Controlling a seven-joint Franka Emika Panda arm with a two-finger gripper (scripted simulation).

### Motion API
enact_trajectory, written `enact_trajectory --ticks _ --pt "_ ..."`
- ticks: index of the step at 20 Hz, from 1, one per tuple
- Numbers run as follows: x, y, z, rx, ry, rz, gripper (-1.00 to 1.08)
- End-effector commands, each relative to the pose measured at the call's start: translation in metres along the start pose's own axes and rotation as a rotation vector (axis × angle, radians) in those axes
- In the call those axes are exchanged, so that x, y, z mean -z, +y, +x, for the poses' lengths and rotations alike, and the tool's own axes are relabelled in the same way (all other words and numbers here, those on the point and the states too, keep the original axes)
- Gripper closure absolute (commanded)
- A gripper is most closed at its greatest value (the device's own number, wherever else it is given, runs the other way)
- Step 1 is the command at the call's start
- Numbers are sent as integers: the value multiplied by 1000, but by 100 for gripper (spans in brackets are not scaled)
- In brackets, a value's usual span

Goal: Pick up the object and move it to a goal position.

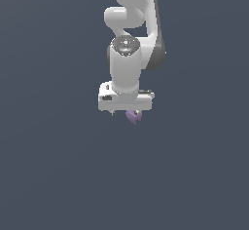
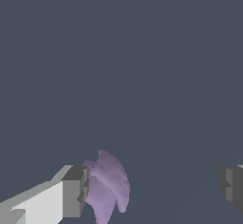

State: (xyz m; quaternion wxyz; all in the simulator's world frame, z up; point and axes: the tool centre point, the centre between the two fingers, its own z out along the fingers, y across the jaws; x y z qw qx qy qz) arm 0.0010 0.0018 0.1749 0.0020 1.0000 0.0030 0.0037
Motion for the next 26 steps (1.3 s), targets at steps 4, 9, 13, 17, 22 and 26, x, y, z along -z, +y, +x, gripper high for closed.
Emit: enact_trajectory --ticks 4,9,13,17,22,26 --pt "-1 0 -1 6 -5 0 -92" --pt "-7 1 -6 35 -28 2 -92" --pt "-8 1 -7 38 -30 2 -92" --pt "-8 1 -7 40 -30 2 -92" --pt "-13 -2 -11 79 -28 2 -92" --pt "-20 -7 -18 138 -26 2 -92"
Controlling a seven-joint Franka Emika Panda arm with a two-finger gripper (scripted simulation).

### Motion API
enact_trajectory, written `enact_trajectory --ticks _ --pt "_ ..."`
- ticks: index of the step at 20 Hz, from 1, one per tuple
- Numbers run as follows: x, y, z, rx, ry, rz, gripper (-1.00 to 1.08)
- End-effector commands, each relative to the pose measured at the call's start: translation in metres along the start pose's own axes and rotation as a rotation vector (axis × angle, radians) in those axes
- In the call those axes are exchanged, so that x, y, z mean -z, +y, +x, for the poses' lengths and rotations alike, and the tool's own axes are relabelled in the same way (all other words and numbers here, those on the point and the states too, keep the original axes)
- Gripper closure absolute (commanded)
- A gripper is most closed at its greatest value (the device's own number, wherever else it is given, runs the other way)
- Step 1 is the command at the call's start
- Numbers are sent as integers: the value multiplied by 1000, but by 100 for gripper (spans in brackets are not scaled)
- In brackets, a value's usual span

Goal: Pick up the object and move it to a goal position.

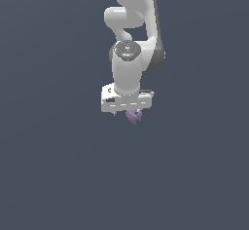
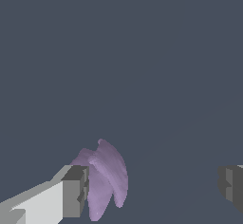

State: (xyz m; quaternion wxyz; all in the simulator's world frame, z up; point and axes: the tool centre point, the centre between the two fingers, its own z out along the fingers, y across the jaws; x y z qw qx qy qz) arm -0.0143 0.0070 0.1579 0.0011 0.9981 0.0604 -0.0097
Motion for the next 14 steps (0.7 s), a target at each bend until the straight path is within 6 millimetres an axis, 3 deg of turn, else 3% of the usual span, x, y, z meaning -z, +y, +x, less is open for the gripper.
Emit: enact_trajectory --ticks 1,14 --pt "-5 -4 -4 42 1 -1 -92" --pt "-42 -36 -41 372 14 -3 -92"
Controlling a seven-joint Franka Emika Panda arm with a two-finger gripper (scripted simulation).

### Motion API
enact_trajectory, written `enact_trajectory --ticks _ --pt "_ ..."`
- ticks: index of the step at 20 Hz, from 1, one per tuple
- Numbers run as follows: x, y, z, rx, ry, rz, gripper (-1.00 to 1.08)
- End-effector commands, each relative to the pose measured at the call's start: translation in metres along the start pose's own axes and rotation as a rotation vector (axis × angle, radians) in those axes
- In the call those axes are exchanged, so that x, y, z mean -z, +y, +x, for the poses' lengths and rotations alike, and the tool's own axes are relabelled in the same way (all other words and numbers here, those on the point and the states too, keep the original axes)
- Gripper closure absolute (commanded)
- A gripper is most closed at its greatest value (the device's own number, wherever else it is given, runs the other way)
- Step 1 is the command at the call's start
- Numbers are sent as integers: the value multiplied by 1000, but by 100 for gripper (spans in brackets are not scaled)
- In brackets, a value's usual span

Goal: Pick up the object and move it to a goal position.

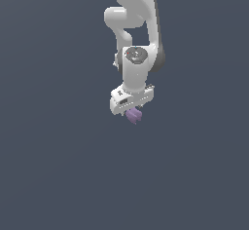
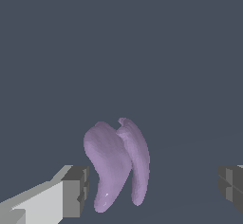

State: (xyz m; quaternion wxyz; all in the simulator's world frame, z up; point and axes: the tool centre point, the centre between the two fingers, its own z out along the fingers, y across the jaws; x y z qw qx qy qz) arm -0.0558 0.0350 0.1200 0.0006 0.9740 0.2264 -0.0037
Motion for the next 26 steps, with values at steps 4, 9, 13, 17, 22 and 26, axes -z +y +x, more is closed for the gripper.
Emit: enact_trajectory --ticks 4,9,13,17,22,26 --pt "-10 -14 -9 104 5 -1 -92" --pt "-15 -20 -13 151 7 -1 -92" --pt "-15 -20 -13 154 7 -1 -92" --pt "-20 -20 -14 154 7 -1 -92" --pt "-42 -21 -14 157 7 -1 -92" --pt "-59 -21 -14 158 7 -1 -92"
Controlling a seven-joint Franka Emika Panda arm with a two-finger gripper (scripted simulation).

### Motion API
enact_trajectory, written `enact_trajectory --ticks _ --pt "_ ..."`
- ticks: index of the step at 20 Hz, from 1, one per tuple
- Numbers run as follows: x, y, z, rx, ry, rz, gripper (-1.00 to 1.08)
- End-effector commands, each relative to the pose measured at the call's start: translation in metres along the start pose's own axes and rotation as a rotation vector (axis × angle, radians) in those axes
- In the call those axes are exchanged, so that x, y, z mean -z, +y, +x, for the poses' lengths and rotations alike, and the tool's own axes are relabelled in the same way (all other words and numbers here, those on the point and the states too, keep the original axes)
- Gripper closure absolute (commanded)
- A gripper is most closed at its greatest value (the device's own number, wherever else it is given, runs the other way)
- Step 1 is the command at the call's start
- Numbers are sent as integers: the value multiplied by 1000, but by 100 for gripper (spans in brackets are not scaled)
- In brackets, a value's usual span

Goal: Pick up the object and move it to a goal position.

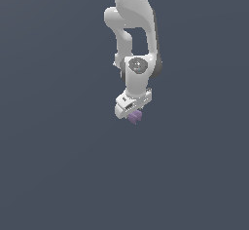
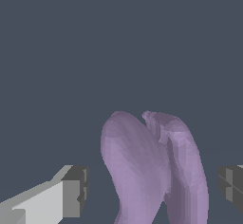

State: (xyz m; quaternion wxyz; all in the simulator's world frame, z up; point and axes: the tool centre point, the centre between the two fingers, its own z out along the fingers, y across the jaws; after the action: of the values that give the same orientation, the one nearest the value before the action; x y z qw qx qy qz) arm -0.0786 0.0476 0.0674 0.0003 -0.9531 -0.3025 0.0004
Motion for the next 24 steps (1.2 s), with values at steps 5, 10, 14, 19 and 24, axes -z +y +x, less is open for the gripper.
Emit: enact_trajectory --ticks 5,10,14,19,24 --pt "-13 0 1 1 1 -1 -92" --pt "-13 0 1 1 1 -1 108" --pt "-13 0 1 1 1 -1 108" --pt "-9 2 1 0 2 -2 108" --pt "7 5 1 0 2 -2 108"
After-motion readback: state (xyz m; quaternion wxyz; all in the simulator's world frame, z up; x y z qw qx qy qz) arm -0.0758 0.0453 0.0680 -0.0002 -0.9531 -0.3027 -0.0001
